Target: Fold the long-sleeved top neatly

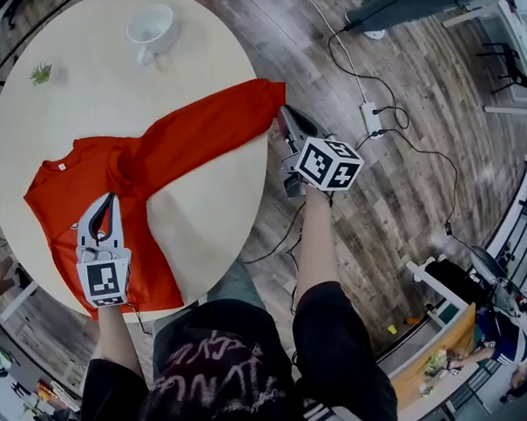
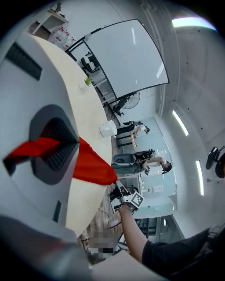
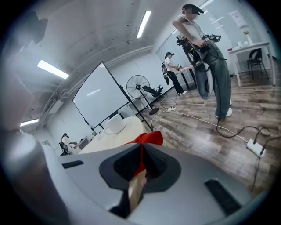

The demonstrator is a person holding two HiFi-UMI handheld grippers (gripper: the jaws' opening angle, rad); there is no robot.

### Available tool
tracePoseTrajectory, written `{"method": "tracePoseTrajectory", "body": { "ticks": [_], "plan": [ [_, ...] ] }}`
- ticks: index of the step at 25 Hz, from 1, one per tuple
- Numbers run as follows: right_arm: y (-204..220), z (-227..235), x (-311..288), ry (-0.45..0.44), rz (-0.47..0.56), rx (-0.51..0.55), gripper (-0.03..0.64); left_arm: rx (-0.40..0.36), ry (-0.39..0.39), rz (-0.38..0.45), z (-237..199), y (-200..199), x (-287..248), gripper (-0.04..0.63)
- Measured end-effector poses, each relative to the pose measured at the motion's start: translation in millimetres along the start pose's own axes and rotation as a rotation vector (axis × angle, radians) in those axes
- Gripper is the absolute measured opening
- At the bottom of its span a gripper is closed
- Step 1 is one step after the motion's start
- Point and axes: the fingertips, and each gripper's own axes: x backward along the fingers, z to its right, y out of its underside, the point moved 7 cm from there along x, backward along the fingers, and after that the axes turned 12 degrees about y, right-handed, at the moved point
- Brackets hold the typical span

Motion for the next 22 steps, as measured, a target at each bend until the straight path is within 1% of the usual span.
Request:
{"method": "tracePoseTrajectory", "body": {
  "ticks": [9, 18, 22],
  "plan": [
    [-14.6, -54.7, 23.7, 0.019, 0.061, 0.101, 0.012, 0.026, -0.046, 0.043, -9.1, 19.9, 44.8, 0.012],
    [-17.4, -127.4, 32.0, -0.033, 0.065, 0.214, 0.012, 0.071, -0.109, 0.085, -20.9, 43.7, 91.4, 0.012],
    [-19.0, -163.3, 34.3, -0.069, 0.057, 0.291, 0.012, 0.116, -0.154, 0.114, -27.7, 57.1, 111.7, 0.012]
  ]
}}
